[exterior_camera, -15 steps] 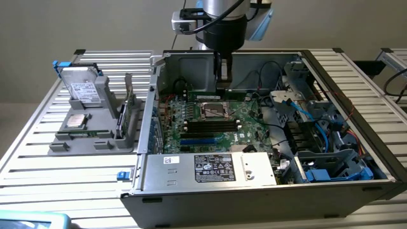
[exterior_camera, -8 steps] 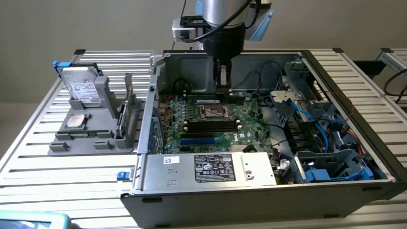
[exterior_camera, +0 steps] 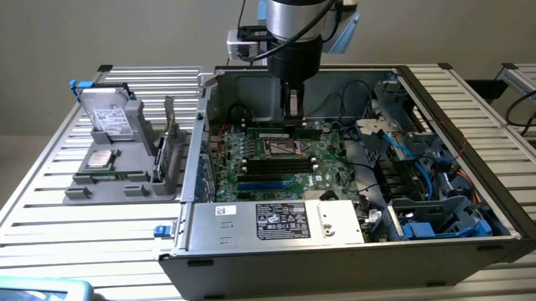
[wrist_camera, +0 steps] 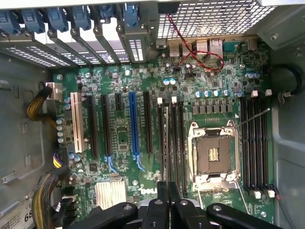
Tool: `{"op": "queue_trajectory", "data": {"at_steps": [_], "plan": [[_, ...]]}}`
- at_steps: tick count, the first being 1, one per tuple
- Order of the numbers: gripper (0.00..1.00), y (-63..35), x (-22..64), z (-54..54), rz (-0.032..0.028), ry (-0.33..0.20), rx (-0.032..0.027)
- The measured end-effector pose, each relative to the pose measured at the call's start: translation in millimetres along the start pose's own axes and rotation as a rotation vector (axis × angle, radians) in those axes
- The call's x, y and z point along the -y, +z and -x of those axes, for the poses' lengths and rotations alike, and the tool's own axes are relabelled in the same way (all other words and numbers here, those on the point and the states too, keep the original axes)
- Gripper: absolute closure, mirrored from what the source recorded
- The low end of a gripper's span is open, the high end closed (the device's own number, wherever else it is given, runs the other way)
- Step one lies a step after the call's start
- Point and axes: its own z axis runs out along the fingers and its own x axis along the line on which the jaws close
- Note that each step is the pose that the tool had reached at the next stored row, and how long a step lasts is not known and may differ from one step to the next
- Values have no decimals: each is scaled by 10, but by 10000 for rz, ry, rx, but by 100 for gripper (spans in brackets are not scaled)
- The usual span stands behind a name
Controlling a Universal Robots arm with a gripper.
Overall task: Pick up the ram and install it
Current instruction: 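Pick up the ram and move it above insertion slot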
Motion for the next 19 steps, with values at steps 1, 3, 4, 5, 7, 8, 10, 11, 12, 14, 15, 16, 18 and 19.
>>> {"op": "queue_trajectory", "data": {"at_steps": [1,3,4,5,7,8,10,11,12,14,15,16,18,19], "plan": [[88,2,0,0,0,0,3],[88,7,0,0,1,0,10],[88,9,0,0,1,0,13],[88,11,0,0,1,0,17],[88,16,0,0,2,0,23],[88,18,0,0,2,0,26],[88,22,-1,0,3,1,32],[88,24,-1,-1,3,1,35],[88,26,-1,-1,3,1,38],[88,31,-1,-1,4,1,45],[88,33,-1,-1,4,2,48],[88,36,-1,-1,4,1,51],[88,40,-1,-1,5,2,58],[88,42,-1,-1,5,2,61]]}}
